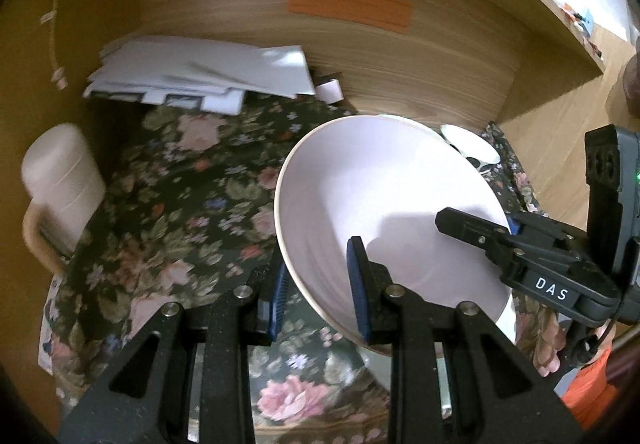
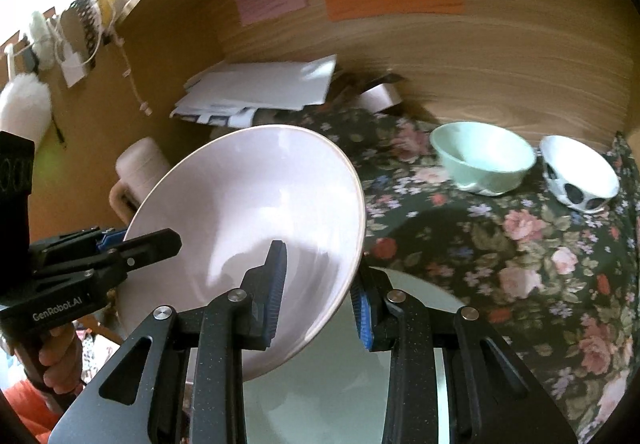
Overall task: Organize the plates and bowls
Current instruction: 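Lift the pale pink bowl with the left gripper and carry it toward the plate stack, then lower the pale pink bowl onto the cloth beside the plate stack and release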
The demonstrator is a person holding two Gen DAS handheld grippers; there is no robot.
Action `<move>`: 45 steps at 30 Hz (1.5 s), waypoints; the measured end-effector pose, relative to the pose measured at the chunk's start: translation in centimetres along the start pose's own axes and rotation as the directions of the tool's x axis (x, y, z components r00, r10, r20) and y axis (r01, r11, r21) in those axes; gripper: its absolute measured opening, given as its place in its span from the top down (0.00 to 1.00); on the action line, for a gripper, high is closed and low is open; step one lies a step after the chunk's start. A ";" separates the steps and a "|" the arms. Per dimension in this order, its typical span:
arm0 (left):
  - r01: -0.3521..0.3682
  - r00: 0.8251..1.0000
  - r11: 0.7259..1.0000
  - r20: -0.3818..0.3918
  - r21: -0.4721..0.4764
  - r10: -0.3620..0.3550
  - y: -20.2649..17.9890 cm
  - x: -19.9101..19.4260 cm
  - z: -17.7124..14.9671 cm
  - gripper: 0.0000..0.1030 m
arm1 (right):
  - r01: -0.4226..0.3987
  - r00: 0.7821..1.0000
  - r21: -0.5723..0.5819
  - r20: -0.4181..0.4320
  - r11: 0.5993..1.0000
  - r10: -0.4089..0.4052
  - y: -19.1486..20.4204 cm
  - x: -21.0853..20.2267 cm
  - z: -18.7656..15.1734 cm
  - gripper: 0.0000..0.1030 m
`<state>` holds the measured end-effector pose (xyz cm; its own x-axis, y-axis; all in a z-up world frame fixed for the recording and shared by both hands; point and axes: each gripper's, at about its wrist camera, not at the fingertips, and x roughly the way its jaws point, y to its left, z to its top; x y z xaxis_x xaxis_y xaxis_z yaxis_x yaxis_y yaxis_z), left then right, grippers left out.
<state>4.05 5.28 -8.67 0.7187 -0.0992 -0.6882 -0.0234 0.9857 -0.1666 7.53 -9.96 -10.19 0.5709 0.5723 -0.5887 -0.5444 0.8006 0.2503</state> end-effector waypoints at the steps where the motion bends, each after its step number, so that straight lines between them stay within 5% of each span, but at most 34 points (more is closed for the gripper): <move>1: -0.002 1.000 1.000 0.001 -0.005 0.002 0.5 -0.2 -0.2 0.73 | -0.004 1.000 -0.005 -0.003 1.000 0.004 0.4 0.0 -0.1 0.73; 25: -0.029 0.999 0.995 -0.041 -0.099 0.025 9.3 -1.1 -5.4 0.73 | -0.009 0.989 -0.055 -0.148 0.998 0.001 7.5 5.8 -2.3 0.73; 45: -0.022 0.997 0.992 -0.071 -0.124 0.013 11.3 0.8 -6.8 0.73 | 0.044 0.968 -0.093 -0.244 0.995 -0.066 8.5 8.5 -3.0 0.70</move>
<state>-0.38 15.42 -15.93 0.6675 -0.0956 -0.7384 -0.1249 0.9633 -0.2376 5.90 1.23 -15.42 0.4384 0.4577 -0.7735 -0.5737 0.8050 0.1512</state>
